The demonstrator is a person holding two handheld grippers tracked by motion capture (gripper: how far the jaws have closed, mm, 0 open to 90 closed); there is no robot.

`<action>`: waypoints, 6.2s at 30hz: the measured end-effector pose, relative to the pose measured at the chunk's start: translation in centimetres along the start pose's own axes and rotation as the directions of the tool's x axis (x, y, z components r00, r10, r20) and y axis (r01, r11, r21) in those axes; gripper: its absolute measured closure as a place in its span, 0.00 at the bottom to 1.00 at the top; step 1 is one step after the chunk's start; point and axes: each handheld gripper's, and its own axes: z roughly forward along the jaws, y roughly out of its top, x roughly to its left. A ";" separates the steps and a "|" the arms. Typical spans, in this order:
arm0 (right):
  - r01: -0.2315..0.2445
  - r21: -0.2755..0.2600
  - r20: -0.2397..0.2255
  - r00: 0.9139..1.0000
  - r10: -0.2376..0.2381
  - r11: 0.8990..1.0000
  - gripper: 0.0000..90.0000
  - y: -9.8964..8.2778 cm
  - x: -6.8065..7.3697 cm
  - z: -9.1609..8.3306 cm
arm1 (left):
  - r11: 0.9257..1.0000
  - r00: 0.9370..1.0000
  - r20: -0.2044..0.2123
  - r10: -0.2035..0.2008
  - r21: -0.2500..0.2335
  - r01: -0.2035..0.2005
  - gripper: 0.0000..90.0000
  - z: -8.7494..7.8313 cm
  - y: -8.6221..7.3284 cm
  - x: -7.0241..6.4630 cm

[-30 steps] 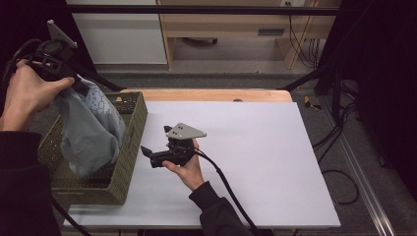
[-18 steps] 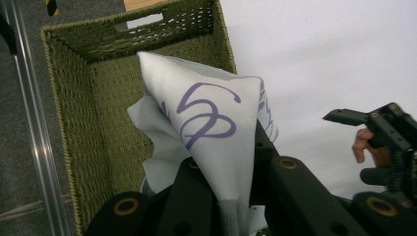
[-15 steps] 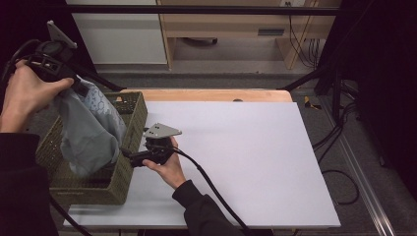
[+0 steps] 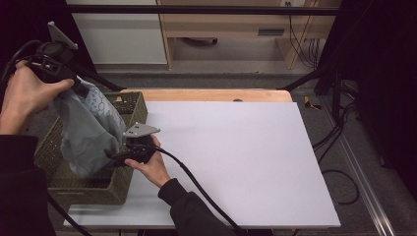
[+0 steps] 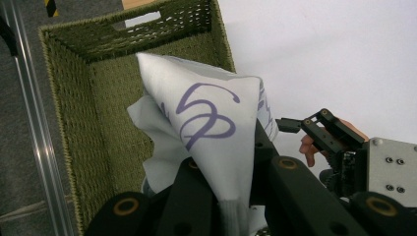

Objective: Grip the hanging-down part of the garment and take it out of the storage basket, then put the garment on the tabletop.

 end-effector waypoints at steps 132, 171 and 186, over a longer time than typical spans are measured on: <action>0.030 -0.116 0.371 0.929 0.015 0.993 0.02 -5.6 -6.6 -27.5 | 0.999 0.997 0.075 0.028 -0.029 -0.026 0.93 2.1 -0.7 -1.5; -0.009 -0.139 0.519 0.851 0.081 0.990 0.00 -11.2 -7.1 -34.5 | 0.999 0.995 0.092 0.023 -0.027 -0.021 0.93 2.7 -0.6 -1.3; -0.016 -0.143 0.519 0.850 0.089 0.990 0.00 -11.4 -7.3 -34.9 | 0.999 0.993 0.108 0.046 -0.032 -0.042 0.94 2.7 -0.2 -2.6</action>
